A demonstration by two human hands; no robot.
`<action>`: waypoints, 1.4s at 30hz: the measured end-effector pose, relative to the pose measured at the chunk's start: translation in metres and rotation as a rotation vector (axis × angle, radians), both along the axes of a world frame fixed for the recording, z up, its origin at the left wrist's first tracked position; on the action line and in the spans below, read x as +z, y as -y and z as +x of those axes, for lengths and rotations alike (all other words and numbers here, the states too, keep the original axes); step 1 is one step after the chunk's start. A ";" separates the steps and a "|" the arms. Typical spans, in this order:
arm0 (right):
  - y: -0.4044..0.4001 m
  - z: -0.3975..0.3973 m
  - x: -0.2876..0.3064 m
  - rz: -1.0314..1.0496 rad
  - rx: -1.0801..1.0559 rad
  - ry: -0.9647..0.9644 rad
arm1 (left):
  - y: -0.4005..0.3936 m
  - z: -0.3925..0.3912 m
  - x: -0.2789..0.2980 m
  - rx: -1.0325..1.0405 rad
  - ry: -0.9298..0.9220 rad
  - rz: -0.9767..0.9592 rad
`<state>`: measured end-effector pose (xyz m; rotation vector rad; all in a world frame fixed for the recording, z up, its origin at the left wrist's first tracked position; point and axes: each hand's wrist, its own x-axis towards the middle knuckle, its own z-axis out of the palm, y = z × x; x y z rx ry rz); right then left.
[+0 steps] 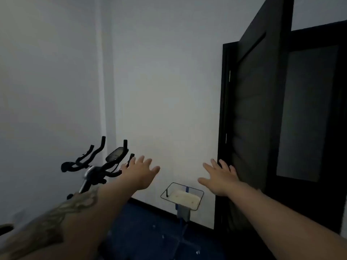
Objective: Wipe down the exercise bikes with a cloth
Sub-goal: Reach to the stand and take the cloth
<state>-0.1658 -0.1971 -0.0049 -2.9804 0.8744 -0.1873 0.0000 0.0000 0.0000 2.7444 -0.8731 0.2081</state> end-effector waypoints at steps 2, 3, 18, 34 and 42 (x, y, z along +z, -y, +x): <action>0.003 -0.001 0.005 -0.025 -0.007 -0.008 | -0.001 -0.001 0.004 0.011 0.029 0.007; 0.005 -0.001 0.007 -0.029 -0.011 -0.012 | -0.001 0.000 0.005 0.014 0.047 0.010; -0.011 0.003 0.003 -0.012 -0.035 -0.018 | -0.011 0.000 -0.004 0.020 0.042 -0.006; -0.036 0.037 -0.019 0.004 -0.042 -0.027 | -0.034 0.027 -0.028 -0.007 0.016 0.015; -0.043 0.054 -0.068 0.071 -0.078 -0.055 | -0.041 0.059 -0.074 -0.044 -0.045 0.135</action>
